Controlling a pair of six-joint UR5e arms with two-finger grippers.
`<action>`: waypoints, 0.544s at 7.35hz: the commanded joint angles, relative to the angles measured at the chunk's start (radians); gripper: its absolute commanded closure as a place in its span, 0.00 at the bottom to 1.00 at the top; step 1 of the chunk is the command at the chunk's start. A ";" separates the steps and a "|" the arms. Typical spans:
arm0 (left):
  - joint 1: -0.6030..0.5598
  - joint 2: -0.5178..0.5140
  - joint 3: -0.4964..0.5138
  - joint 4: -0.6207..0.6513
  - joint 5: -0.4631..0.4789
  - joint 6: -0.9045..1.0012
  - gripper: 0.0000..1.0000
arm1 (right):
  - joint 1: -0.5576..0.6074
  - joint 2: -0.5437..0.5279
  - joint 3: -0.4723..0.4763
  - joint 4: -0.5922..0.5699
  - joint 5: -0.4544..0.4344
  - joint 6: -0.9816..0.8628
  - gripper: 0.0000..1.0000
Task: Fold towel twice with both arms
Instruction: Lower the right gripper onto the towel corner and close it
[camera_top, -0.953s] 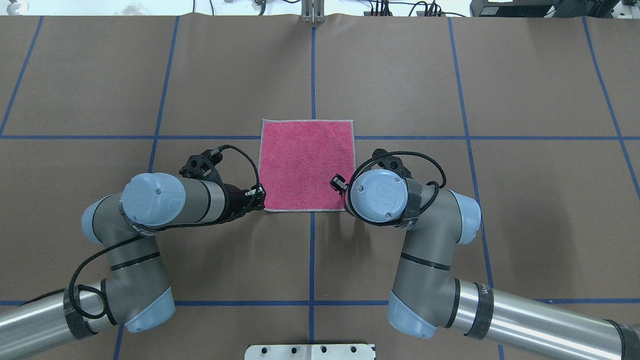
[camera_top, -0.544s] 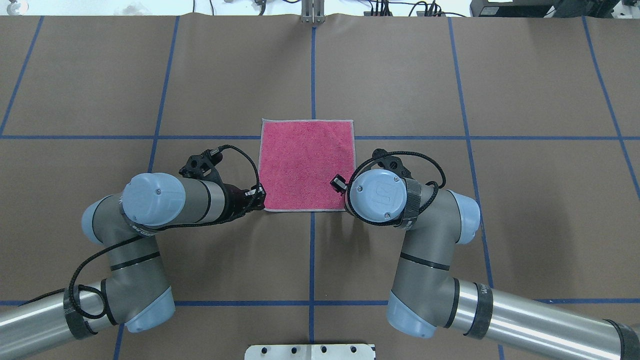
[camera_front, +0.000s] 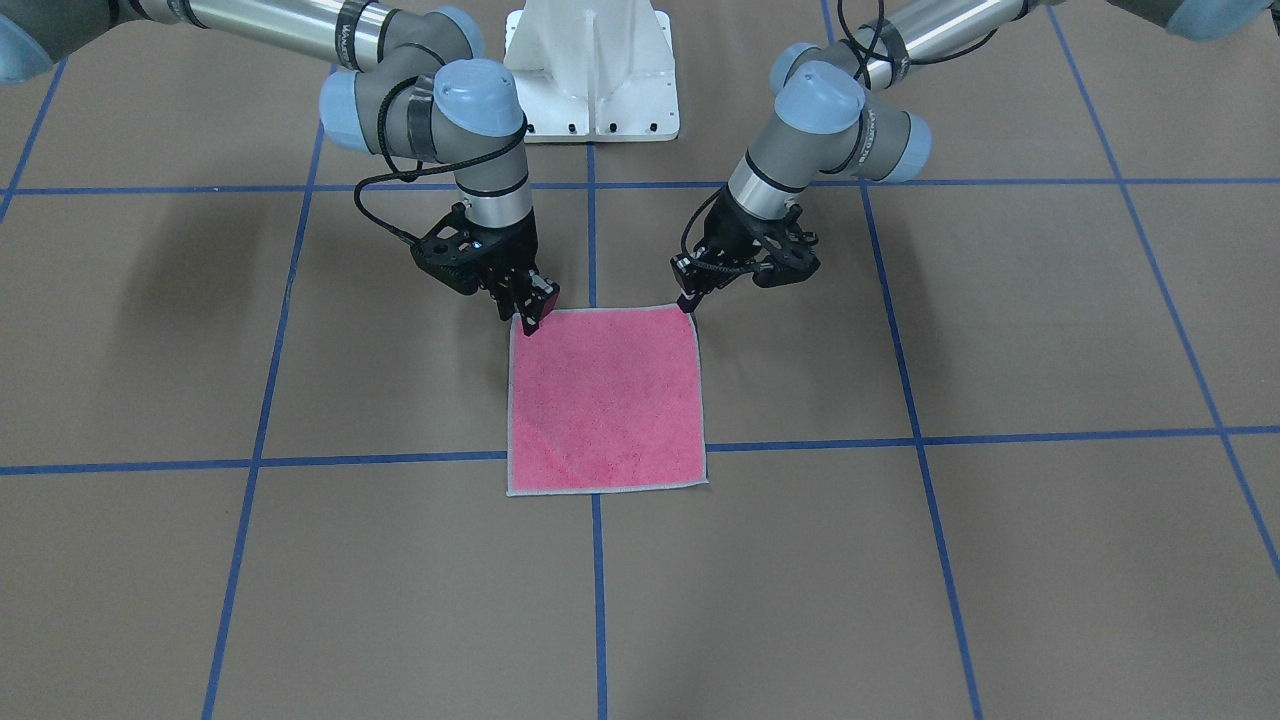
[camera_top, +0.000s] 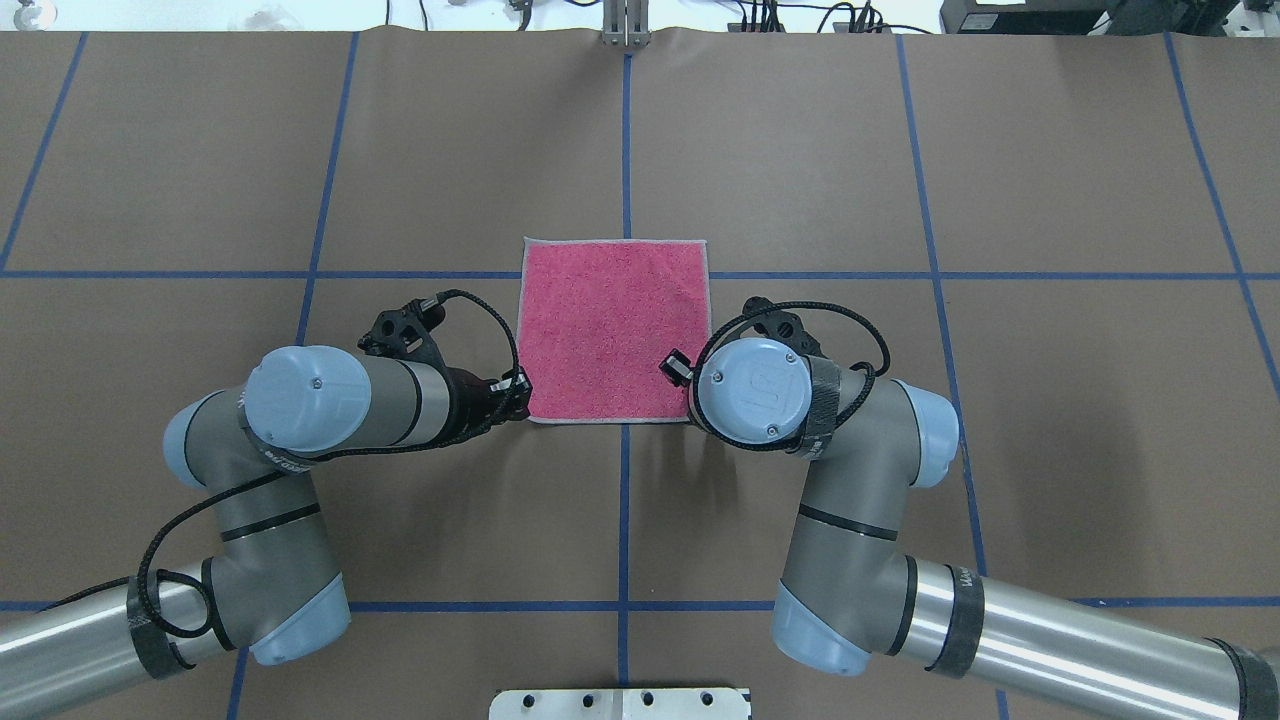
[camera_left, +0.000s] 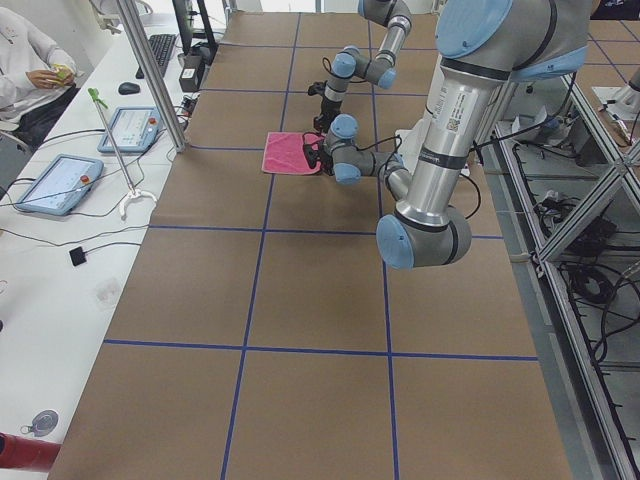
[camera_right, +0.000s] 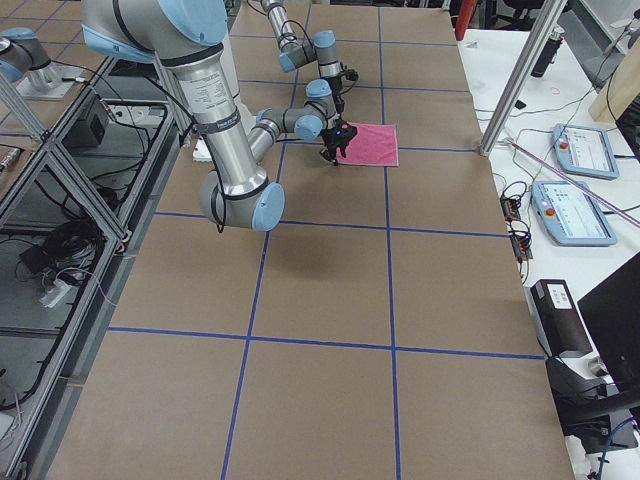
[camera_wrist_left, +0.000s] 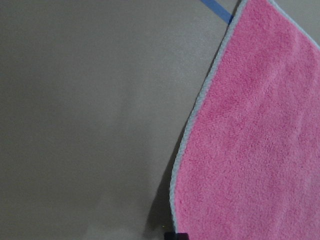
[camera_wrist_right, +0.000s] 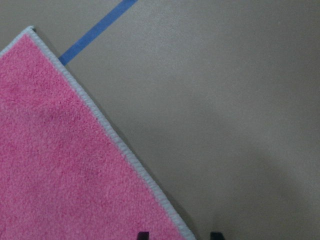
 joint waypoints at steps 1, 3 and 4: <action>0.000 0.000 0.000 0.000 0.000 0.000 1.00 | 0.000 0.009 0.000 -0.016 -0.001 0.005 0.76; -0.002 0.000 0.000 0.000 0.000 0.000 1.00 | -0.002 0.009 0.005 -0.018 -0.001 0.008 0.85; 0.000 0.000 0.000 0.000 0.000 0.000 1.00 | 0.000 0.009 0.011 -0.018 -0.001 0.008 0.90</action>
